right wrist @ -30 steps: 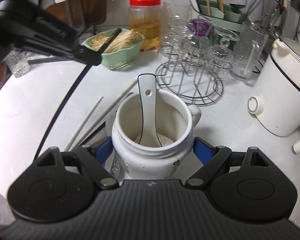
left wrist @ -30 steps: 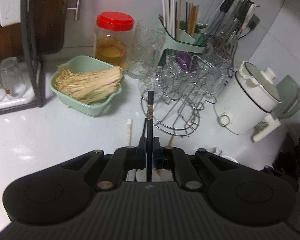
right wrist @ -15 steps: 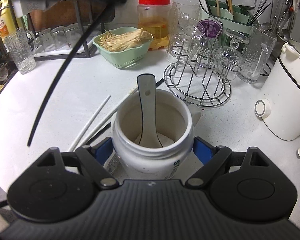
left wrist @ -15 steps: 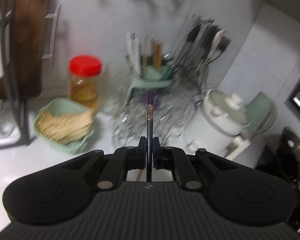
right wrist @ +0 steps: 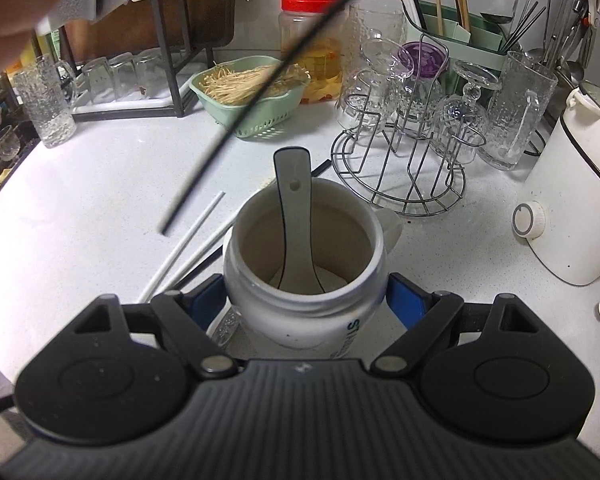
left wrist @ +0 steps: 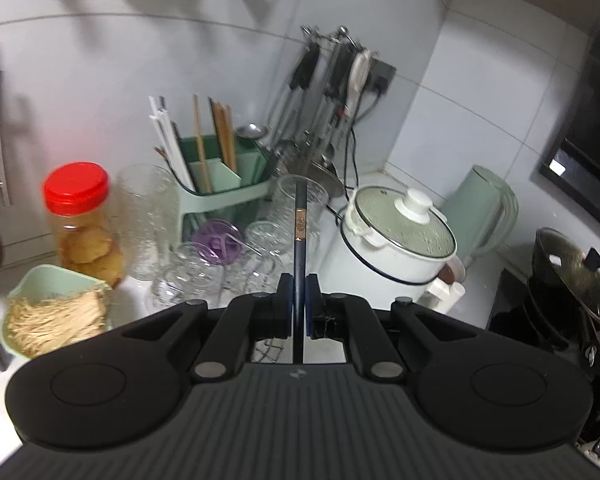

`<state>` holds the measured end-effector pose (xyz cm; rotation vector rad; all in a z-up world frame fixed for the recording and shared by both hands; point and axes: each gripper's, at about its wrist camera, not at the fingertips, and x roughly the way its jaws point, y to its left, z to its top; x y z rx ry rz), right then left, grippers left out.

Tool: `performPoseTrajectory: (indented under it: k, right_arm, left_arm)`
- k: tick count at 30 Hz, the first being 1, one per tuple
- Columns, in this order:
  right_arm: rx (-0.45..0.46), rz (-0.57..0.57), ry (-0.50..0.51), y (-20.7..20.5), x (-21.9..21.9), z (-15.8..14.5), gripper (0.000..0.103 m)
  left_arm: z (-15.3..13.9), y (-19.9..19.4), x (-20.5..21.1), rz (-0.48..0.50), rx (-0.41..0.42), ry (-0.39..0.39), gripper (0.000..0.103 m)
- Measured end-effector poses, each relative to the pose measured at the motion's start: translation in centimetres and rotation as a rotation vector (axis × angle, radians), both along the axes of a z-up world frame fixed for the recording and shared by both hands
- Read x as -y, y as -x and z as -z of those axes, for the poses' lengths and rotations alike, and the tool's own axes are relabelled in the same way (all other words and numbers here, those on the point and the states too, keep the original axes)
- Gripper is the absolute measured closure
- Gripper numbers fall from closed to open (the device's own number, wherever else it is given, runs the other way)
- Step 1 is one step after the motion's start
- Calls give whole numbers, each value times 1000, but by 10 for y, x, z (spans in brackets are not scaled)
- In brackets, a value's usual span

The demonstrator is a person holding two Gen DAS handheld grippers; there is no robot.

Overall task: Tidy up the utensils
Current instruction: 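Lift the black chopstick with the left tool toward the mug, then lower the black chopstick into the mug with the left tool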

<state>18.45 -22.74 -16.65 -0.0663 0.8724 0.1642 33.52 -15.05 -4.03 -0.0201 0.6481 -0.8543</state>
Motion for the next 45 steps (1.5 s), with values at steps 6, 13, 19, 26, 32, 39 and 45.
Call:
performPoseTrajectory:
  k: [6,13,19,26,32,39,45]
  right_arm:
    - [8,-4,-3,1,1,1,15]
    - [13,-14,-3,2,2,1,15]
    - [15,-20,-7,2,2,1,14]
    - [16,-18,-13,0,3,1,14]
    - [18,-16,-16,-1,3,1,14]
    - [19,-15,-18,-1,3,2,14]
    - [18,-15,-18,-2,3,1,14]
  left_arm:
    - [16,-3,12,18,15,38,96]
    - [23,-11,21,-8,15,43,96]
    - [31,-8,19,-19,-15,24,96]
    - [32,2,8,-49,-80,11,96]
    - [26,14,-6,-67,-150,-8,96]
    - [19,34,-22,-62,-188,-53,96]
    - [15,42,-34,-51,-244,-76,96]
